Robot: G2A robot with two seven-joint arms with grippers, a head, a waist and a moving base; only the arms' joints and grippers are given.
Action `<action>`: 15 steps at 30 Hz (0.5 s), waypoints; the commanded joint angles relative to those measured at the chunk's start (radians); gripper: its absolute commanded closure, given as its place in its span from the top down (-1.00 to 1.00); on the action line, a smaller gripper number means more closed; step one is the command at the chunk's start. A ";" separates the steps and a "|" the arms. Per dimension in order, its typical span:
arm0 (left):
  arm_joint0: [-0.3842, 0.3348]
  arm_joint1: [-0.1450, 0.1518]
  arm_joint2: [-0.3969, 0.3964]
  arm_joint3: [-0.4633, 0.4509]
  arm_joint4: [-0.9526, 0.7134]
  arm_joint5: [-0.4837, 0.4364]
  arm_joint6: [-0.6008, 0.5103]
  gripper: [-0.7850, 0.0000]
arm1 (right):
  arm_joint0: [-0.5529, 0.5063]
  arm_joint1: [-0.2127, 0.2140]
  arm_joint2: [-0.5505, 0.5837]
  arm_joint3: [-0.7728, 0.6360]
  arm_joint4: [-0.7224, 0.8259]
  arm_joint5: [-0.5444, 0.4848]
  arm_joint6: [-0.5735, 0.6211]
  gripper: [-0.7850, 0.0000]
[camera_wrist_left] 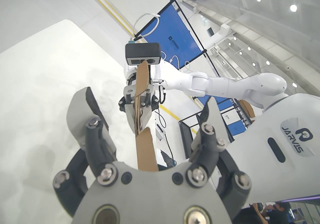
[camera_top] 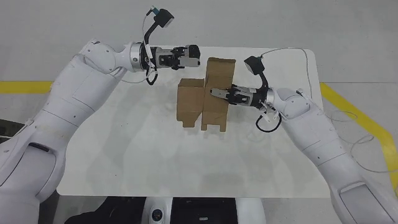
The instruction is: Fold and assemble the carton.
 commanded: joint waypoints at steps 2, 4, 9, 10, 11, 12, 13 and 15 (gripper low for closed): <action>0.007 0.007 -0.005 0.029 0.030 -0.014 0.015 1.00 | -0.010 0.006 0.025 0.001 0.008 0.002 -0.016 -1.00; 0.018 0.009 -0.002 0.041 0.048 -0.025 0.025 1.00 | -0.022 0.010 0.047 0.002 0.004 0.007 -0.049 -1.00; 0.045 0.015 0.006 0.046 0.063 -0.032 0.032 1.00 | -0.063 0.015 0.091 -0.015 -0.034 0.025 -0.165 -1.00; 0.050 0.016 0.008 0.044 0.068 -0.034 0.034 1.00 | -0.071 0.014 0.098 -0.020 -0.042 0.028 -0.188 -1.00; 0.055 0.017 0.010 0.043 0.073 -0.035 0.035 1.00 | -0.078 0.014 0.103 -0.026 -0.050 0.033 -0.211 -1.00; 0.059 0.018 0.012 0.040 0.082 -0.037 0.037 1.00 | -0.086 0.013 0.109 -0.032 -0.054 0.035 -0.235 -1.00; 0.064 0.019 0.014 0.036 0.093 -0.039 0.040 1.00 | -0.093 0.012 0.112 -0.038 -0.059 0.038 -0.255 -1.00; 0.073 0.020 0.019 0.029 0.111 -0.048 0.048 1.00 | -0.103 0.010 0.117 -0.049 -0.069 0.046 -0.288 -1.00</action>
